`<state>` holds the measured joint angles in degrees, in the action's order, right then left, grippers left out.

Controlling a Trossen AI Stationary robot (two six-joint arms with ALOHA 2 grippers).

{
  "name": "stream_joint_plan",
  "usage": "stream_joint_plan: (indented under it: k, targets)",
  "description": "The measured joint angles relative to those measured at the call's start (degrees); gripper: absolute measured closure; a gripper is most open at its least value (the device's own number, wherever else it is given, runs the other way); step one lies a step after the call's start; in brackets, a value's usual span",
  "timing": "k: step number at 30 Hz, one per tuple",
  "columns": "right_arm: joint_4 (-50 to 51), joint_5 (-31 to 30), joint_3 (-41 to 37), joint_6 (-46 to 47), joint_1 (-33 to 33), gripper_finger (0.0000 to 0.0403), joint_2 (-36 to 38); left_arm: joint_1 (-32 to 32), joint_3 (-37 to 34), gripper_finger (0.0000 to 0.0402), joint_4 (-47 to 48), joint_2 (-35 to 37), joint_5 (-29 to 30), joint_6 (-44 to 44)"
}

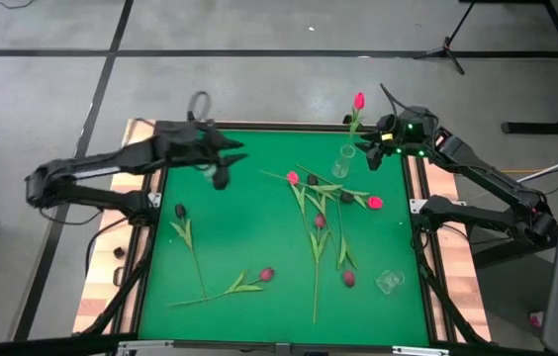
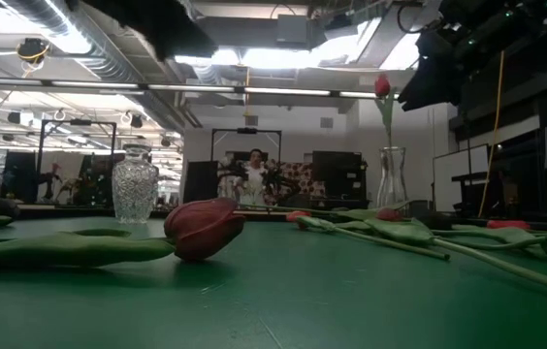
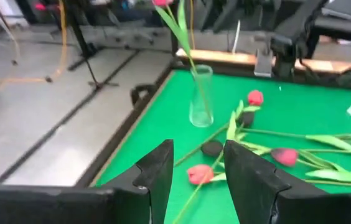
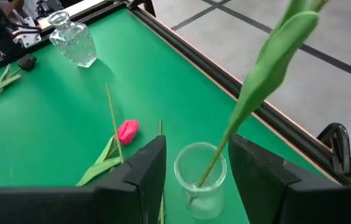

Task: Sort flowers into vase by color
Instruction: Put the left pink flower into the top right transparent vase

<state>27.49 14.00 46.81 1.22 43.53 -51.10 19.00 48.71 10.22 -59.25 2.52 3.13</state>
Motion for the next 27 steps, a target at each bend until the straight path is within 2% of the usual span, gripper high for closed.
stream_joint_plan:
  k: [4, 8, 12, 17, 22, 27]
  targets:
    - [1.81, -0.02, 0.00, 0.27, 0.00, 0.0228, 0.32, -2.12, 0.00, 0.0264, -3.54, -8.02, -0.17, -3.73]
    - [3.60, -0.02, 0.00, 0.26, 0.00, 0.0228, 0.38, -6.29, 0.00, 0.0264, -2.39, -12.26, -1.62, -3.14]
    - [4.16, 1.39, 0.00, 1.58, 0.00, 0.0228, 0.38, -11.66, 0.00, 0.0264, -3.06, -12.59, -1.20, -5.51]
    - [6.37, 8.16, 0.00, 7.60, -0.58, 0.0228, 0.38, -16.98, 0.00, 0.0264, -3.15, -8.23, 3.83, -10.05]
    - [7.09, 7.34, 0.00, 11.79, -9.39, 0.0228, -0.10, -20.54, 0.00, 0.0264, -3.24, -1.91, 7.85, -10.29]
    - [3.87, -0.57, 0.00, 19.25, -23.55, 0.0228, -1.59, -22.45, 0.07, 0.0264, -3.39, 3.77, 10.03, -10.66]
